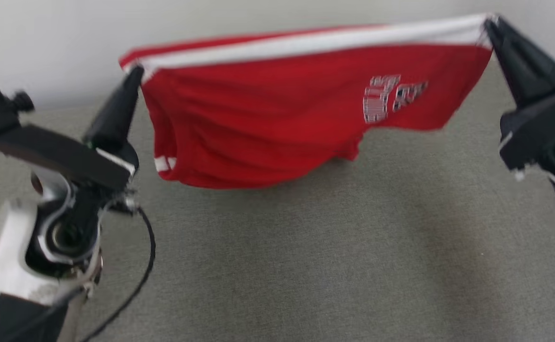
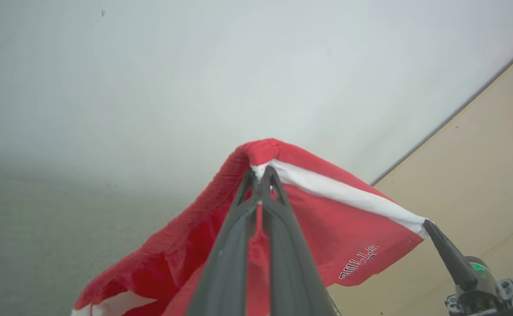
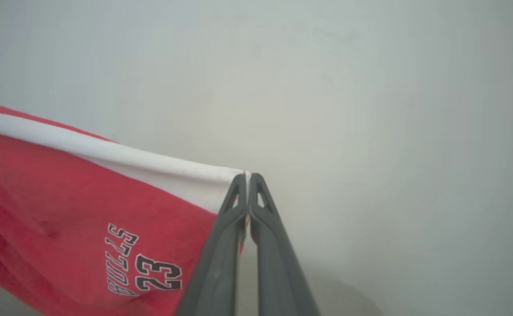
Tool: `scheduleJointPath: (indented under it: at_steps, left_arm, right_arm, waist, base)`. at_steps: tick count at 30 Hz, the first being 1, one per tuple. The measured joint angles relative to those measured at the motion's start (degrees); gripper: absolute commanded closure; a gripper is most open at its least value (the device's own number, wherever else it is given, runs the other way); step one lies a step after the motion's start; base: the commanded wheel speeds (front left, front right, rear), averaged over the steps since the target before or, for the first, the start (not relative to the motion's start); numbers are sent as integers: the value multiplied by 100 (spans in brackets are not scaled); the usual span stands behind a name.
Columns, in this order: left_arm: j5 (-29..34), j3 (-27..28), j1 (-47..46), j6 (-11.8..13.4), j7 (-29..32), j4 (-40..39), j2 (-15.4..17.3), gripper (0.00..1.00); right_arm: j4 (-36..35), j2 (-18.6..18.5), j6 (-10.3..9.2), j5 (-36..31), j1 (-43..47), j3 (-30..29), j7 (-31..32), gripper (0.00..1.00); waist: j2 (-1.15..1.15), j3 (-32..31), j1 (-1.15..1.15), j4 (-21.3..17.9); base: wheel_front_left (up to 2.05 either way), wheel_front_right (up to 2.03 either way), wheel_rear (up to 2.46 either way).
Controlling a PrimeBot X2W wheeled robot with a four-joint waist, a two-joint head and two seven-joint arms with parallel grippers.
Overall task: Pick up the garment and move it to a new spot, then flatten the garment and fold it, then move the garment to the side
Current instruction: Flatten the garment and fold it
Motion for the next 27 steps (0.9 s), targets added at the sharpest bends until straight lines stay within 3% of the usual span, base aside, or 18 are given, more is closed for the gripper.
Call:
scheduleJointPath:
  at_steps: [7,12,20,27]
  left_arm:
    - [4,24,-985,136,47,120,-178,100]
    - [69,36,-1546,314,42,400,-302,100]
    - [316,30,-2433,558,122,925,-245,100]
    - [646,144,-3276,594,-282,1238,-226,100]
  right_arm:
    - [828,416,0,-299,-1117,-187,-822,100]
    - [1411,650,0,-346,-1577,-200,-942,100]
    - [2051,825,0,-332,-2537,46,-1045,100]
    - [2532,1003,1,-488,-3447,132,-1482,100]
  waist:
    - [0,208,0,-174]
    - [0,394,0,-240]
    - [0,931,0,-334]
    - [0,1520,1,-425]
  base:
    - [0,0,0]
    - [0,0,0]
    - [0,0,0]
    - [0,0,0]
